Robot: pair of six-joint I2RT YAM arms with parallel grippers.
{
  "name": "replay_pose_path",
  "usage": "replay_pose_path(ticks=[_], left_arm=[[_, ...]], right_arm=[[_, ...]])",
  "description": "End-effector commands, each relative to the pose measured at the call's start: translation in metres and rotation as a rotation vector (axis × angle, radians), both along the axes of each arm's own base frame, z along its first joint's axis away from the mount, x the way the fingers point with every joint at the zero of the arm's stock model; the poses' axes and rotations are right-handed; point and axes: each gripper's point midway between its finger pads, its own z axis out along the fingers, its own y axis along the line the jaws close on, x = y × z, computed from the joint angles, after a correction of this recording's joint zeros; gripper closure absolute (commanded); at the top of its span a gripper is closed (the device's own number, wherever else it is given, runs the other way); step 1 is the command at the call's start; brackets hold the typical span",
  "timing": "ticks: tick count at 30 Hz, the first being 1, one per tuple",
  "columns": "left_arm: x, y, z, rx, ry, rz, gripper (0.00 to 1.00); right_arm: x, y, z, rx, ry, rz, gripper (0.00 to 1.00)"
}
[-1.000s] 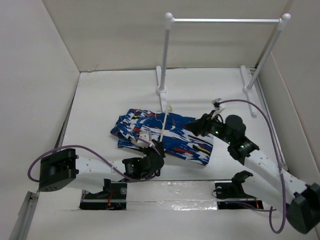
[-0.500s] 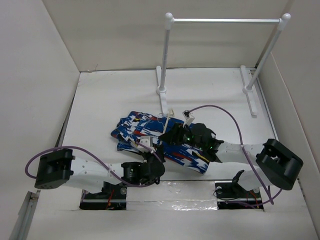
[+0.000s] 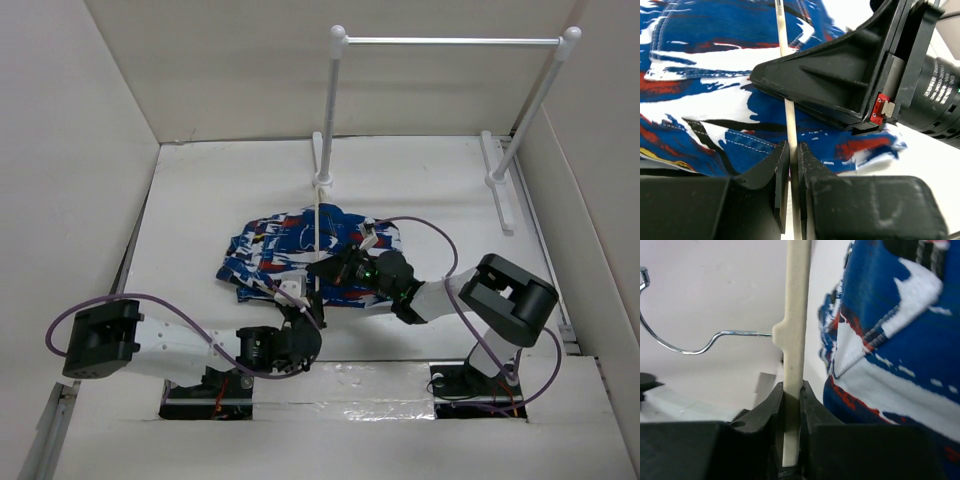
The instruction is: Place the trousers on the hanger
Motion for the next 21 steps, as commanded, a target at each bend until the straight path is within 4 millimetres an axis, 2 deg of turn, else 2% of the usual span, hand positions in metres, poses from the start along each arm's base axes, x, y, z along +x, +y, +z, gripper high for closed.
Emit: replay_pose_path(ticks=[1,2,4,6,7,10,11,13,15,16,19,21], left_arm=[[-0.002,-0.02,0.062,-0.235,-0.041,-0.045,1.0],[-0.003,-0.018,0.07,-0.254,-0.046,-0.049,1.0],[-0.003,-0.018,0.084,-0.276,-0.058,-0.059,1.0],[-0.003,-0.013,0.105,-0.294,-0.082,-0.068,0.87],[-0.003,-0.011,0.112,-0.304,-0.089,-0.072,0.79],[-0.004,0.003,0.138,-0.361,-0.113,-0.071,0.66],[-0.004,0.012,0.147,-0.387,-0.116,-0.068,0.65],[-0.004,0.021,0.159,-0.418,-0.118,-0.061,0.64],[-0.003,0.039,0.168,-0.442,-0.114,-0.04,0.61],[-0.003,0.04,0.172,-0.464,-0.111,-0.031,0.61],[-0.002,0.055,0.18,-0.452,-0.101,0.0,0.61],[-0.002,0.063,0.189,-0.456,-0.107,0.003,0.61]], right_arm=[[-0.009,0.012,0.046,0.165,-0.117,0.069,0.92],[-0.011,0.013,0.05,0.183,-0.119,0.078,0.97],[-0.011,0.011,0.065,0.239,-0.123,0.089,1.0],[-0.001,0.003,0.081,0.284,-0.14,0.07,1.0],[0.0,0.001,0.096,0.315,-0.155,0.077,1.0],[0.008,-0.008,0.122,0.364,-0.18,0.071,1.0],[0.008,-0.013,0.136,0.39,-0.202,0.07,1.0],[0.014,-0.023,0.151,0.411,-0.223,0.056,1.0],[0.02,-0.038,0.183,0.443,-0.285,0.035,1.0],[0.025,-0.04,0.18,0.428,-0.278,0.023,1.0],[0.038,-0.052,0.201,0.398,-0.324,-0.012,1.0],[0.054,-0.065,0.216,0.379,-0.349,-0.045,1.0]])
